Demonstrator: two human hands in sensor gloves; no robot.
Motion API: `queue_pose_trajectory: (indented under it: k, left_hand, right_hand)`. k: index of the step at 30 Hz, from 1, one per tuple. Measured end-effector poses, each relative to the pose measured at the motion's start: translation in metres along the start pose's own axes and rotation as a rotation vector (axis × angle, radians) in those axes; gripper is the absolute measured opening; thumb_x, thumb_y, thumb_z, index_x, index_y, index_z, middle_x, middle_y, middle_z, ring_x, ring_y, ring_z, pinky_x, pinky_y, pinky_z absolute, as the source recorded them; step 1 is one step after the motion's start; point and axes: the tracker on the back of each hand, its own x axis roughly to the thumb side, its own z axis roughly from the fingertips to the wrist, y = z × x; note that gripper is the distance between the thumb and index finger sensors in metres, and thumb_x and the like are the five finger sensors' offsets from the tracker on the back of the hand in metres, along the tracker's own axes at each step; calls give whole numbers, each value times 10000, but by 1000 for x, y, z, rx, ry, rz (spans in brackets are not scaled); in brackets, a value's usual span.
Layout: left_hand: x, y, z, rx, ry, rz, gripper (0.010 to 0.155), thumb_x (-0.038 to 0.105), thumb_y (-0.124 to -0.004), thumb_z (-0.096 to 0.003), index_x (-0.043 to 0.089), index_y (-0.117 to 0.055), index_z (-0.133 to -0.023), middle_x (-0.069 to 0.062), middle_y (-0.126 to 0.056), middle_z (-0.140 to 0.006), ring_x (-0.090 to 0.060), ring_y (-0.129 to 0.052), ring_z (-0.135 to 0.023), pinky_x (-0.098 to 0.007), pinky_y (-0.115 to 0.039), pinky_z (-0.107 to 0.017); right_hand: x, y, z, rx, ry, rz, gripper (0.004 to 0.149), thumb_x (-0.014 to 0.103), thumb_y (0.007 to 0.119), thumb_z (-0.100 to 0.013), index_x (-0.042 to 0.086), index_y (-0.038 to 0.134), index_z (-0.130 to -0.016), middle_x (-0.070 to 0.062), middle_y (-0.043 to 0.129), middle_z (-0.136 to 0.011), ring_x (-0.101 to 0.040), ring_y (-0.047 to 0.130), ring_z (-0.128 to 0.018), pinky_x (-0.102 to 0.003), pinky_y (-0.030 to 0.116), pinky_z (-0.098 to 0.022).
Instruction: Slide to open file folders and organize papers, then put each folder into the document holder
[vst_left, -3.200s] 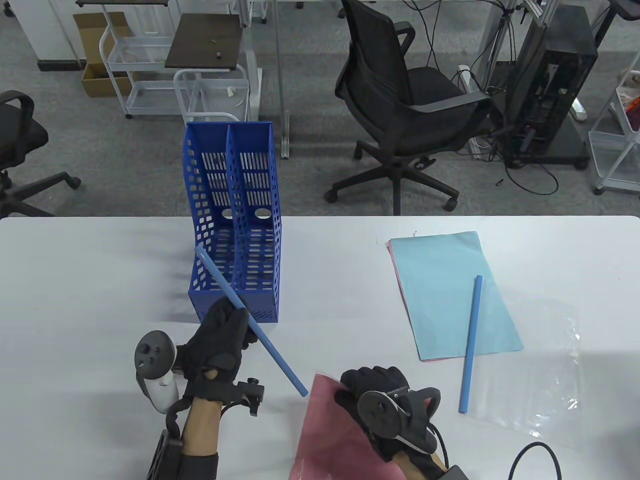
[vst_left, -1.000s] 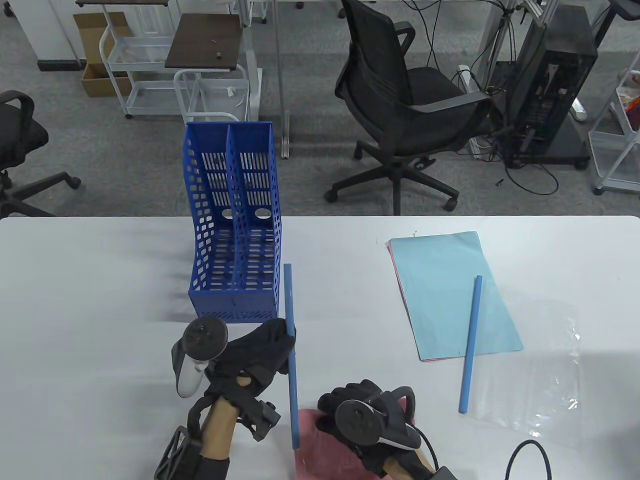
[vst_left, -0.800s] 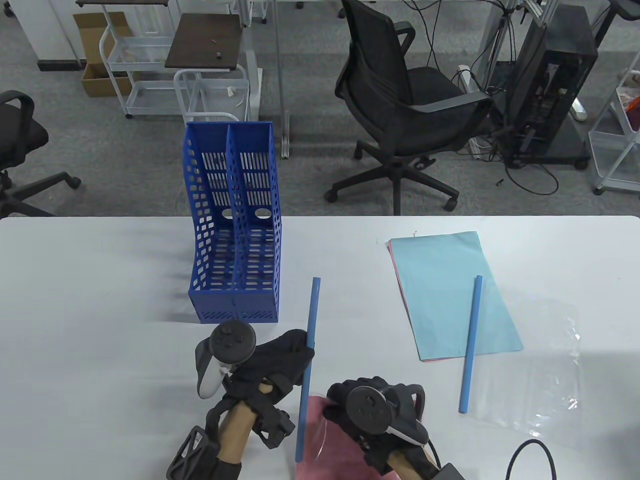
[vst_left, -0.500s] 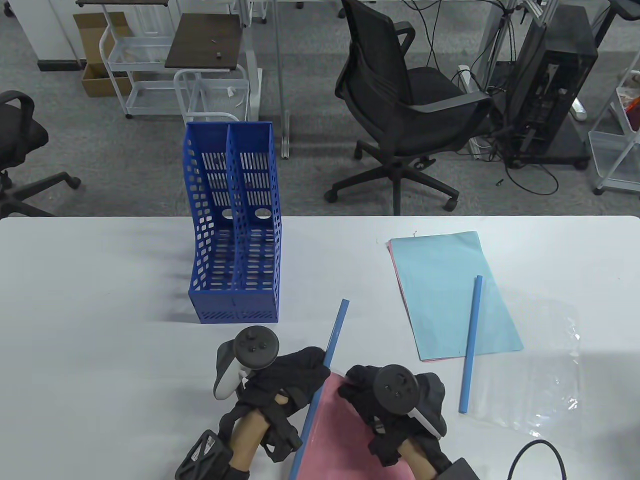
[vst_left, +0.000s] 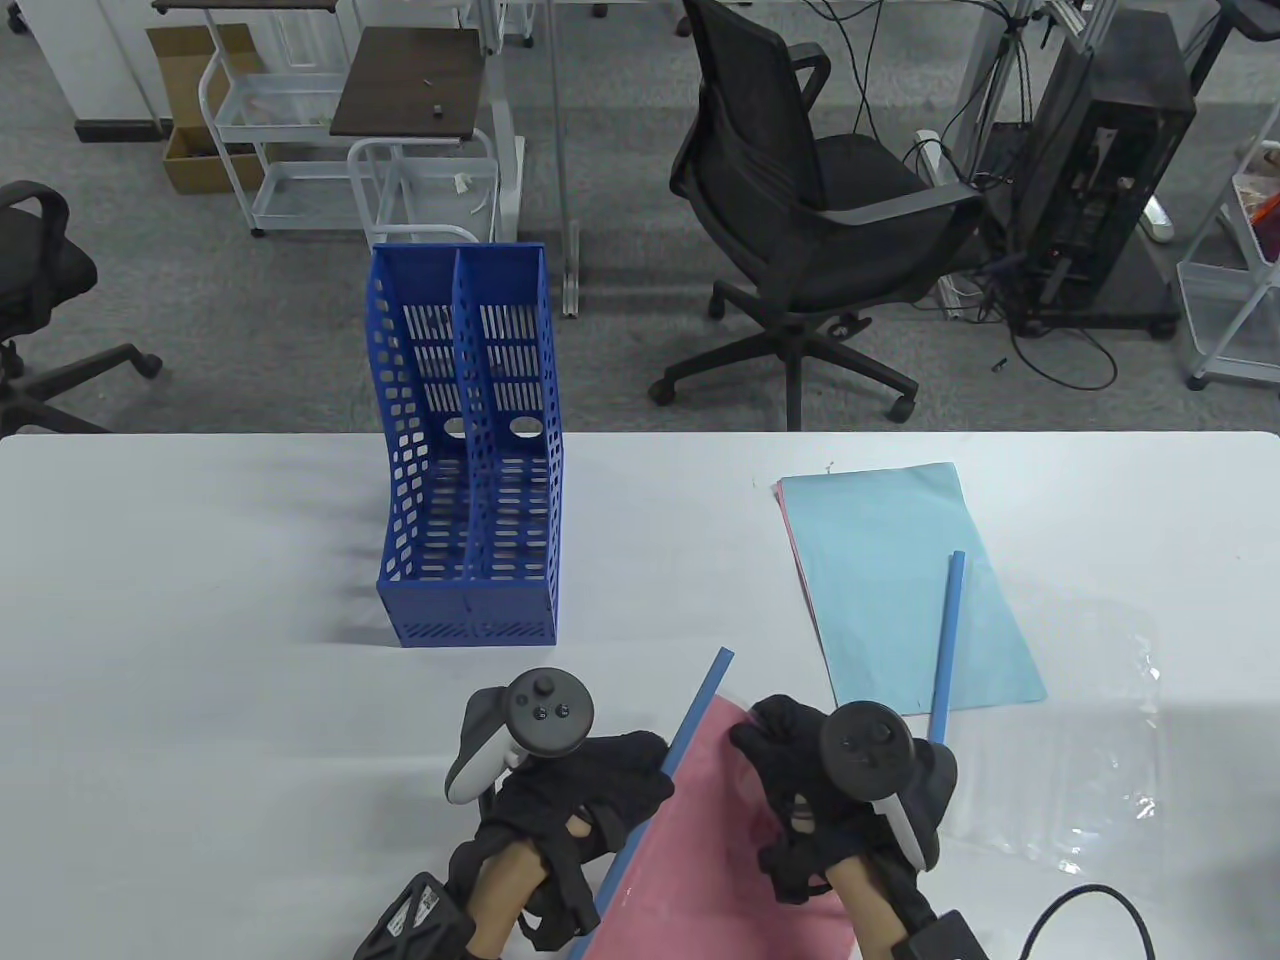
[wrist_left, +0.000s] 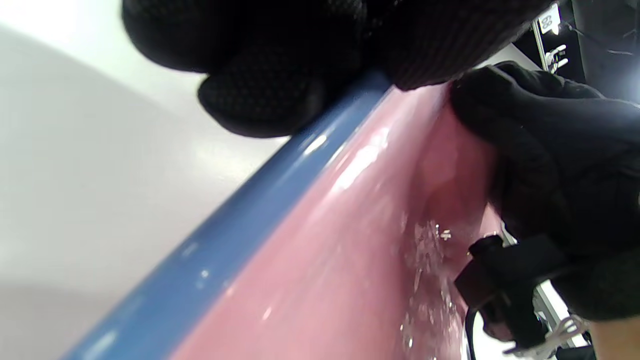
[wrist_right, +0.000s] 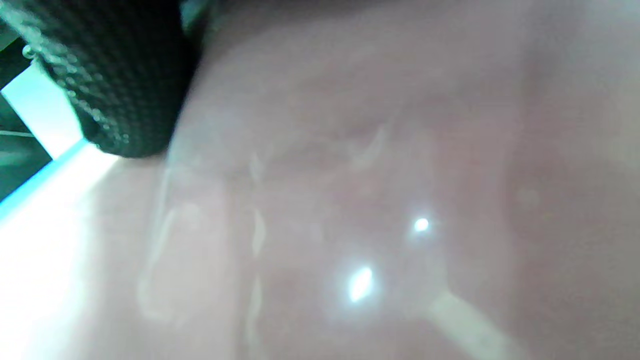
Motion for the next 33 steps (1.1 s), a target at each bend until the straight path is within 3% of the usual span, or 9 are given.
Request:
queue_pose_trajectory:
  k: [9, 12, 15, 18, 21, 26, 29, 31, 33]
  left_hand:
    - [-2, 0, -1, -70, 4, -13, 469, 399, -846, -456, 207, -882, -882, -82, -969, -703, -239, -1054, -401, -419, -890, -340]
    - [-10, 1, -2, -108, 45, -14, 480, 413, -838, -460, 236, -857, -906, -65, -960, -766, -262, -1054, -502, -441, -884, -413]
    - [-24, -2, -6, -230, 102, 20, 681, 526, -853, -455, 211, -711, -1042, -83, -872, -938, -306, -1031, -708, -456, -875, -548]
    - [-36, -7, -11, -289, 101, 108, 774, 561, -867, -443, 204, -640, -1091, -109, -822, -1016, -324, -1006, -807, -461, -872, -592]
    - [-41, -14, -17, -344, 47, 190, 714, 538, -868, -451, 247, -687, -1077, -108, -845, -1019, -322, -1020, -813, -462, -885, -585]
    - [-38, -10, -17, -349, -68, 260, 524, 373, -827, -495, 306, -798, -1014, -78, -938, -950, -295, -1075, -758, -444, -926, -544]
    - [-39, 0, -12, -285, -49, 229, 519, 312, -818, -498, 299, -799, -1017, -91, -937, -948, -303, -1077, -758, -446, -940, -540]
    - [-44, 10, -6, -219, -50, 288, 523, 288, -814, -500, 305, -793, -1022, -100, -918, -966, -316, -1061, -779, -453, -937, -550]
    - [-48, 24, 2, -124, -80, 373, 535, 260, -815, -498, 321, -783, -1028, -106, -895, -988, -342, -1042, -799, -466, -928, -563]
  right_hand:
    - [-9, -4, -2, -19, 23, -33, 394, 491, 875, -306, 265, 965, -615, 50, 1054, -418, -131, 1005, -271, -378, 900, -409]
    - [-5, -2, -1, -23, -9, -9, 398, 493, 874, -305, 269, 958, -623, 53, 1050, -429, -133, 1004, -284, -381, 896, -420]
    - [-3, -4, 0, -57, -38, -13, 402, 501, 866, -307, 280, 947, -632, 65, 1044, -441, -124, 1003, -297, -376, 894, -429]
    - [-2, -9, 3, -86, -85, -93, 402, 508, 859, -312, 297, 932, -646, 75, 1035, -467, -122, 1000, -327, -376, 884, -453]
    - [2, -13, 8, -103, -192, -241, 398, 508, 855, -320, 310, 918, -659, 81, 1026, -496, -125, 994, -359, -377, 870, -482]
    - [12, -18, 16, -184, -273, -234, 401, 520, 855, -321, 324, 904, -668, 98, 1024, -522, -119, 998, -398, -379, 860, -513]
    - [12, -21, 18, -219, -248, -181, 541, 527, 831, -342, 283, 813, -824, 46, 973, -762, -210, 989, -629, -481, 770, -626]
    - [11, -25, 19, -261, -228, -56, 721, 570, 803, -348, 249, 626, -968, -33, 760, -1008, -295, 830, -883, -560, 657, -697]
    - [8, -26, 19, -263, -195, 30, 832, 603, 780, -351, 226, 474, -1027, -91, 560, -1108, -353, 656, -997, -598, 563, -725]
